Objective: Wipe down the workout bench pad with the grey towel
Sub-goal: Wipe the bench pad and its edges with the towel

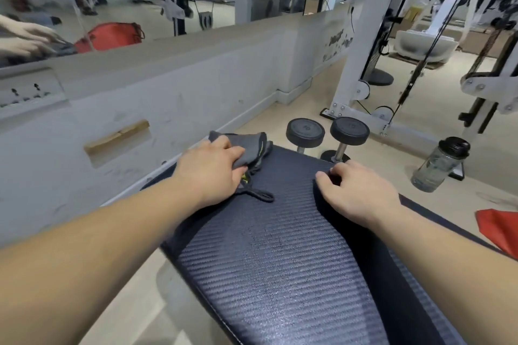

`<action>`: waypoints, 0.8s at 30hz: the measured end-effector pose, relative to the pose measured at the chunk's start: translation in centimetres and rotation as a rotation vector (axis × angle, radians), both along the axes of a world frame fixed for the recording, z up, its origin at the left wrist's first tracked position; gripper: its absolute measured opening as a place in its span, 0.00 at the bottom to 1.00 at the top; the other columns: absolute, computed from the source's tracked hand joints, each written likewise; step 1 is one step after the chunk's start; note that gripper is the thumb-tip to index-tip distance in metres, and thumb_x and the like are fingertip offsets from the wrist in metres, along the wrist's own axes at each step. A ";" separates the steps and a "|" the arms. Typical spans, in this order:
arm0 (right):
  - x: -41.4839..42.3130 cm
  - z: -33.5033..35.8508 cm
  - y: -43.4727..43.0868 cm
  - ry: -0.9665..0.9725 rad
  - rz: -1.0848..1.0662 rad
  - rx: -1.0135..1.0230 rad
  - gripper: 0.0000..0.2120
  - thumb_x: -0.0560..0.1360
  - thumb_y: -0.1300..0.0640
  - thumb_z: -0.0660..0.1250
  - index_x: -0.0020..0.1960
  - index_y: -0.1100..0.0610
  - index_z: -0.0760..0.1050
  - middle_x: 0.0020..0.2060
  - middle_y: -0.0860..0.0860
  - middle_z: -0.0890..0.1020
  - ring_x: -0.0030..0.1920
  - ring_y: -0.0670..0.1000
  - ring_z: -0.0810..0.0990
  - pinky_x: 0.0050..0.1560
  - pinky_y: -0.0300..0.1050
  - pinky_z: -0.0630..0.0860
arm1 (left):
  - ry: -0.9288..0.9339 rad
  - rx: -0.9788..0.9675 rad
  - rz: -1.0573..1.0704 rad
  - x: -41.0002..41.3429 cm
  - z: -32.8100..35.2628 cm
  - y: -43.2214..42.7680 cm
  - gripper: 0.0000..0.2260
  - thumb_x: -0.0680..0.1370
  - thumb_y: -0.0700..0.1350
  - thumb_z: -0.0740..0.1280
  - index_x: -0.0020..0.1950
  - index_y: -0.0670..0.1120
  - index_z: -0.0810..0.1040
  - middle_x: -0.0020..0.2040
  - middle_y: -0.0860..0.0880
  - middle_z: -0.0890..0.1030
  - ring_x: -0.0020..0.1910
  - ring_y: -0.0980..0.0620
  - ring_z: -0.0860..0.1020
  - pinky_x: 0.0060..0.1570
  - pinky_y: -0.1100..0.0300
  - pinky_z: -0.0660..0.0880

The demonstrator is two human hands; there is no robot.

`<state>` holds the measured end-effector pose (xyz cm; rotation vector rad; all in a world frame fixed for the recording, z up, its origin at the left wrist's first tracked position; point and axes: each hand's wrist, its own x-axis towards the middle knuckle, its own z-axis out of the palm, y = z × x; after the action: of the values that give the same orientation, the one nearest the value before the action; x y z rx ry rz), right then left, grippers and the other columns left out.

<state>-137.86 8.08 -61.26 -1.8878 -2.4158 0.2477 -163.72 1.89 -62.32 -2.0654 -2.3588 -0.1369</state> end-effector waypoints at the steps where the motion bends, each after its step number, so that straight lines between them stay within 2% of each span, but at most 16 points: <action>1: -0.1 0.2 0.1 -0.006 -0.006 -0.006 0.26 0.79 0.33 0.51 0.56 0.49 0.79 0.58 0.50 0.79 0.63 0.57 0.77 0.58 0.53 0.77 | 0.005 0.007 0.041 -1.0 0.0 -1.1 0.20 0.81 0.61 0.57 0.70 0.57 0.72 0.65 0.50 0.73 0.63 0.41 0.74 0.60 0.44 0.76; 5: -0.7 1.2 -0.5 0.135 -0.053 -0.054 0.23 0.77 0.35 0.56 0.47 0.52 0.79 0.52 0.54 0.83 0.53 0.60 0.81 0.56 0.54 0.80 | -0.006 0.000 0.165 -3.7 -0.3 -5.3 0.20 0.81 0.61 0.57 0.71 0.56 0.71 0.66 0.49 0.73 0.64 0.41 0.73 0.61 0.44 0.75; 7: -1.1 1.6 -2.0 0.183 -0.016 -0.004 0.18 0.78 0.40 0.59 0.53 0.51 0.80 0.56 0.55 0.83 0.57 0.61 0.80 0.58 0.56 0.80 | -0.036 0.018 0.228 -4.0 -0.5 -7.2 0.20 0.81 0.60 0.57 0.71 0.56 0.72 0.65 0.48 0.73 0.63 0.41 0.73 0.60 0.44 0.76; 9: -1.5 1.9 -4.4 0.215 0.072 0.034 0.17 0.79 0.44 0.61 0.62 0.50 0.80 0.61 0.52 0.81 0.64 0.58 0.79 0.62 0.56 0.78 | -0.079 0.024 0.301 -3.5 -0.6 -9.0 0.19 0.81 0.59 0.58 0.70 0.54 0.73 0.63 0.47 0.73 0.62 0.40 0.72 0.59 0.44 0.76; 11: -1.7 2.1 -6.9 0.261 0.174 0.044 0.17 0.80 0.44 0.61 0.64 0.48 0.80 0.60 0.48 0.80 0.65 0.54 0.77 0.63 0.54 0.77 | -0.100 0.024 0.327 -1.7 -0.3 -10.8 0.19 0.81 0.59 0.59 0.68 0.52 0.74 0.62 0.45 0.72 0.60 0.39 0.73 0.58 0.44 0.76; 13: -1.3 2.2 -9.2 0.272 0.255 0.062 0.16 0.81 0.44 0.61 0.63 0.47 0.80 0.58 0.45 0.80 0.63 0.51 0.77 0.60 0.52 0.77 | -0.093 0.028 0.243 1.2 0.1 -13.0 0.19 0.80 0.60 0.59 0.66 0.51 0.74 0.60 0.45 0.72 0.58 0.38 0.74 0.57 0.45 0.76; 15: -0.1 2.3 -11.0 0.275 0.301 0.073 0.15 0.81 0.43 0.61 0.62 0.46 0.80 0.54 0.43 0.79 0.60 0.49 0.77 0.57 0.50 0.77 | -0.106 0.000 0.047 4.5 0.4 -15.9 0.20 0.79 0.63 0.59 0.66 0.55 0.74 0.57 0.49 0.71 0.57 0.42 0.76 0.56 0.47 0.77; 17: 1.4 2.4 -12.1 0.279 0.320 0.072 0.14 0.81 0.44 0.61 0.61 0.46 0.80 0.53 0.42 0.79 0.56 0.48 0.77 0.54 0.49 0.77 | -0.166 -0.084 -0.133 6.3 1.2 -18.2 0.23 0.77 0.67 0.57 0.68 0.59 0.72 0.56 0.54 0.70 0.57 0.48 0.76 0.56 0.50 0.77; 19: 3.2 2.7 -12.7 0.288 0.317 0.059 0.14 0.81 0.44 0.62 0.61 0.46 0.80 0.53 0.42 0.79 0.55 0.47 0.77 0.54 0.48 0.77 | -0.153 -0.152 -0.209 5.8 2.2 -18.2 0.26 0.76 0.68 0.56 0.71 0.62 0.70 0.55 0.56 0.70 0.57 0.49 0.77 0.56 0.51 0.76; 21: 4.9 2.7 -13.3 0.303 0.293 0.044 0.13 0.81 0.44 0.63 0.61 0.45 0.81 0.53 0.41 0.79 0.56 0.46 0.77 0.55 0.48 0.77 | -0.051 -0.191 -0.113 5.5 2.7 -17.1 0.24 0.78 0.65 0.59 0.73 0.61 0.69 0.58 0.54 0.71 0.59 0.47 0.77 0.57 0.52 0.75; 24: 7.5 2.1 -14.2 0.348 0.253 0.052 0.12 0.80 0.45 0.64 0.58 0.46 0.82 0.52 0.40 0.80 0.58 0.47 0.78 0.58 0.50 0.77 | 0.015 -0.224 0.121 8.5 3.1 -15.2 0.21 0.81 0.60 0.58 0.68 0.51 0.70 0.63 0.46 0.70 0.60 0.39 0.76 0.59 0.47 0.75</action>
<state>-130.38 -6.11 -59.19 -1.3774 -2.3830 0.4780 -155.22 -13.35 -59.18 -1.9917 -2.5876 0.1505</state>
